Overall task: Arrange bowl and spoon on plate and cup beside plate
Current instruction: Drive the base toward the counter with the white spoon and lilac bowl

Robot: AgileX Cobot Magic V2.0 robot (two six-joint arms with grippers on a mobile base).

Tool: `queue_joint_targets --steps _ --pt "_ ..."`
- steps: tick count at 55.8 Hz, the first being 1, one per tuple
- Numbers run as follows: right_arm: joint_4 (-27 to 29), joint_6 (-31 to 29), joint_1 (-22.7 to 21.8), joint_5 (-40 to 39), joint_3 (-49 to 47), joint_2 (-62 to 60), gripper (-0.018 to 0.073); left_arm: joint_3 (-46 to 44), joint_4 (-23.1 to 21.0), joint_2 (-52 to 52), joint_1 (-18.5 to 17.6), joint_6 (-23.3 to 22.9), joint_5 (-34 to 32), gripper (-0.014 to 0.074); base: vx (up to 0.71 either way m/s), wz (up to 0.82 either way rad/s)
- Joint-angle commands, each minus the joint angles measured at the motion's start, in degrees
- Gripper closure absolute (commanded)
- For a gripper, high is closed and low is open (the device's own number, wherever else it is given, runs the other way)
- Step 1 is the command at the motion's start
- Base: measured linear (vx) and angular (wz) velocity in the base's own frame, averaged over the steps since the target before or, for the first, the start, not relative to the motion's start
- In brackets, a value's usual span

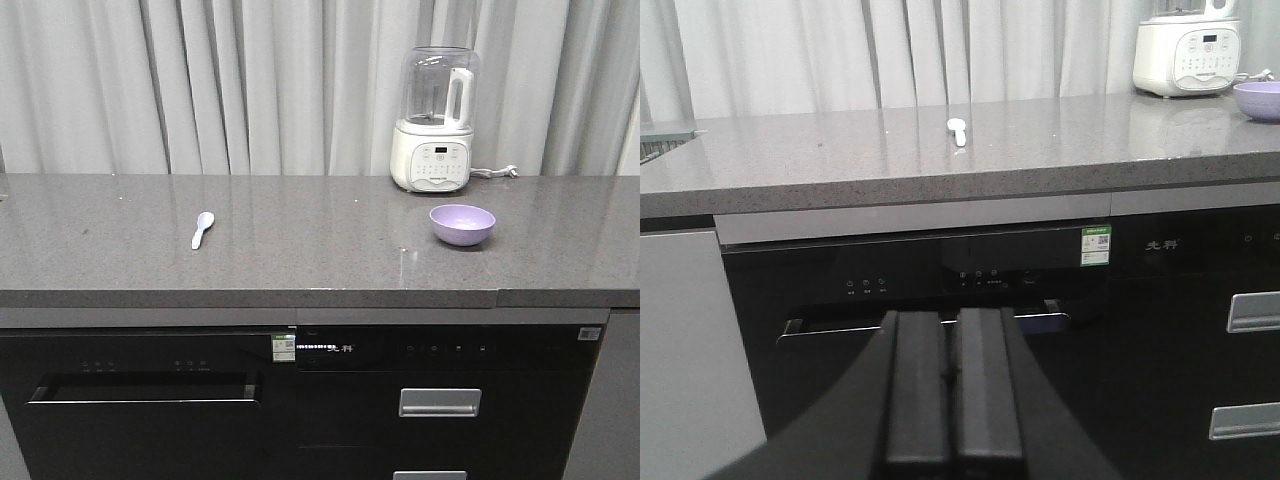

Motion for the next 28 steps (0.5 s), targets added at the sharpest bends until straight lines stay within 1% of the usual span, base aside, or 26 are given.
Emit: queue_joint_targets --steps 1,15,28 --pt "-0.2 -0.3 -0.3 -4.8 0.1 -0.2 0.0568 -1.5 -0.1 -0.9 -0.1 -0.5 -4.4 0.0594 0.01 -0.05" --pt "-0.2 -0.3 -0.3 -4.8 0.1 -0.2 0.0568 -1.5 -0.1 -0.9 -0.1 -0.5 -4.4 0.0594 0.04 -0.10" --pt "-0.2 -0.3 -0.3 -4.8 0.1 -0.2 0.0568 -1.5 -0.1 -0.9 -0.1 -0.5 -4.4 0.0594 0.10 -0.12"
